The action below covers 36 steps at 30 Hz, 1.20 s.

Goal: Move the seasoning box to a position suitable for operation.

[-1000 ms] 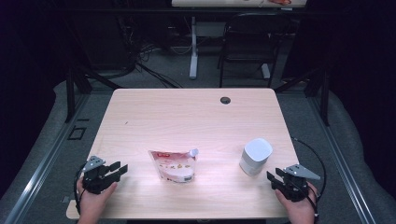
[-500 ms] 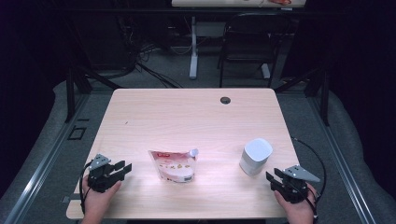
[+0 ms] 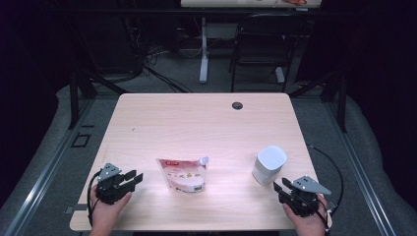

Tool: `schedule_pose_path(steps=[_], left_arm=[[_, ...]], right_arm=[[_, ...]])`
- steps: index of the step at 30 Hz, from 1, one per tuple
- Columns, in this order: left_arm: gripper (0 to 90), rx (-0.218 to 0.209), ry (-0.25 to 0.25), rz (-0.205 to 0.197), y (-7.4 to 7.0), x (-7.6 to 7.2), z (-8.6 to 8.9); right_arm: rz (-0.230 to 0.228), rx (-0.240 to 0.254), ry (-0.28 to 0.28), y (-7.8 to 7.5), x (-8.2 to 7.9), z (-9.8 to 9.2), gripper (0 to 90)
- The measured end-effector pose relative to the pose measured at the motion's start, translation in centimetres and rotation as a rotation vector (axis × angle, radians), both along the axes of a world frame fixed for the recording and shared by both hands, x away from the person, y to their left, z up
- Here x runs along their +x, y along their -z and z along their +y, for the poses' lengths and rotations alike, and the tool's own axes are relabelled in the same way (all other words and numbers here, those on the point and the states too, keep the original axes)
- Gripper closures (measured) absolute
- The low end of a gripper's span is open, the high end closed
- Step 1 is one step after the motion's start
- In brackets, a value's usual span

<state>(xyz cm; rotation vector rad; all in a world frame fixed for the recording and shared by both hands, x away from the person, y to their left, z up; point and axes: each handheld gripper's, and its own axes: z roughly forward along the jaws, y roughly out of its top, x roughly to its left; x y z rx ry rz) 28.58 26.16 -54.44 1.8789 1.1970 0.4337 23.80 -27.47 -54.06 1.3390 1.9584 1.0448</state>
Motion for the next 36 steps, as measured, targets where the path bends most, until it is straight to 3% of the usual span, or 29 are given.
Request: schedule_pose_path(steps=[6,14,20,25,33,36], left_arm=[[65.5,0.017,0.035,-0.013,-0.4,-0.1,-1.6],[68.9,-0.024,0.066,-0.004,-0.2,0.4,-3.1],[68.8,-0.039,0.053,-0.016,-0.7,0.8,-3.8],[69.9,-0.028,0.057,-0.031,-0.8,1.6,-4.6],[72.5,-0.009,0.132,-0.019,-0.5,1.1,-5.1],[73.5,0.001,0.153,-0.033,-0.7,0.6,-5.1]], right_arm=[[-0.028,0.031,0.005,-0.4,-0.3,0.5,62.1],[-0.074,0.015,-0.038,-0.8,0.1,1.9,65.5],[-0.062,0.021,-0.081,-0.9,0.8,3.3,67.0],[-0.067,-0.016,-0.118,-1.0,1.6,4.9,67.0],[-0.069,0.010,-0.178,-0.9,2.7,7.2,67.9],[-0.069,0.014,-0.205,-0.8,3.2,8.2,67.9]])
